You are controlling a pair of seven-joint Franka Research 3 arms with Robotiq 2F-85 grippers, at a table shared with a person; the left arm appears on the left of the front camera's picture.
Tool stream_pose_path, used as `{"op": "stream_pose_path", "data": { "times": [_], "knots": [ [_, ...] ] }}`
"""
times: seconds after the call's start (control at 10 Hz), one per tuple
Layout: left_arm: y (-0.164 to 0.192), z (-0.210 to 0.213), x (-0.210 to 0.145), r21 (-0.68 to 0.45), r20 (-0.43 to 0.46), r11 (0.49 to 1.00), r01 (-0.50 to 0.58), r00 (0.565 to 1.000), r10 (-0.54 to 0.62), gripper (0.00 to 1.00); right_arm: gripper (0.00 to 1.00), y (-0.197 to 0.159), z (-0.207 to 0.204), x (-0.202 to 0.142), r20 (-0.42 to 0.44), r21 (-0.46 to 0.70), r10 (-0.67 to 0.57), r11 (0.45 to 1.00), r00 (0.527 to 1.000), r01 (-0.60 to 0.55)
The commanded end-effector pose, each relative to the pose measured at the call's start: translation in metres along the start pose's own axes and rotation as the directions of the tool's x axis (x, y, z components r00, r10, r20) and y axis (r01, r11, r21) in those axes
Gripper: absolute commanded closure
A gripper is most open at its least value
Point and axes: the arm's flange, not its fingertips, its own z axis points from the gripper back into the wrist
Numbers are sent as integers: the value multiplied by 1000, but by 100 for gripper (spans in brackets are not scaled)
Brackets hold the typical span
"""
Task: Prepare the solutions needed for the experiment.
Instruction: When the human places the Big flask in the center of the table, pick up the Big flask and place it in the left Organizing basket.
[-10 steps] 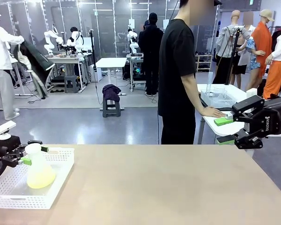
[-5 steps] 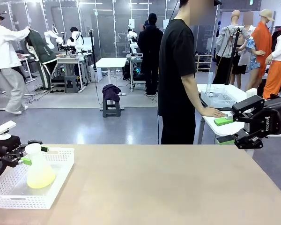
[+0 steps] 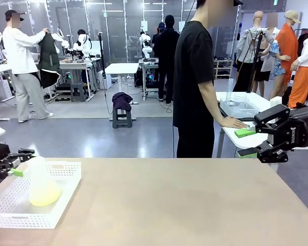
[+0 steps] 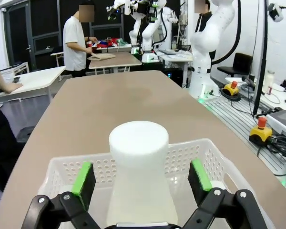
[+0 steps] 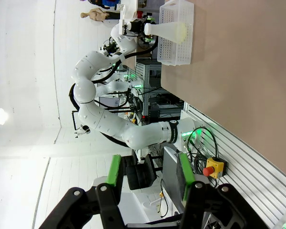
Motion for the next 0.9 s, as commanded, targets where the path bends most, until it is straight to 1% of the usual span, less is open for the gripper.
{"op": "stream_pose_path", "data": {
  "times": [0.0, 0.1, 0.3, 0.4, 0.5, 0.6, 0.8],
  "knots": [
    [-7, 18, 30, 22, -86, 1000, 16, 996, -15, 0, 42, 1, -1, 1, 2, 14, 12, 1000, 1000, -12],
    [-14, 27, 47, 49, -105, 998, 47, 994, -41, 0, 42, 1, -1, 1, 2, 14, 12, 1000, 1000, -12],
    [-36, 35, 86, 76, -107, 986, 149, 984, -141, 0, 42, 1, -1, 1, 2, 14, 12, 1000, 1000, -12],
    [-46, 34, 99, 91, -106, 982, 166, 982, -156, 0, 42, 1, -1, 1, 2, 14, 12, 1000, 1000, -12],
    [-60, 28, 111, 68, -119, 983, 168, 980, -159, 0, 42, 1, -1, 1, 2, 14, 12, 1000, 1000, -12],
    [-77, 20, 126, 68, -158, 980, 185, 972, -172, 0, 42, 1, -1, 1, 2, 14, 12, 1000, 1000, -12],
    [-98, 11, 143, 82, -229, 973, 215, 954, -192, 0, 42, 1, -1, 1, 2, 14, 12, 1000, 1000, -12]
  ]
}}
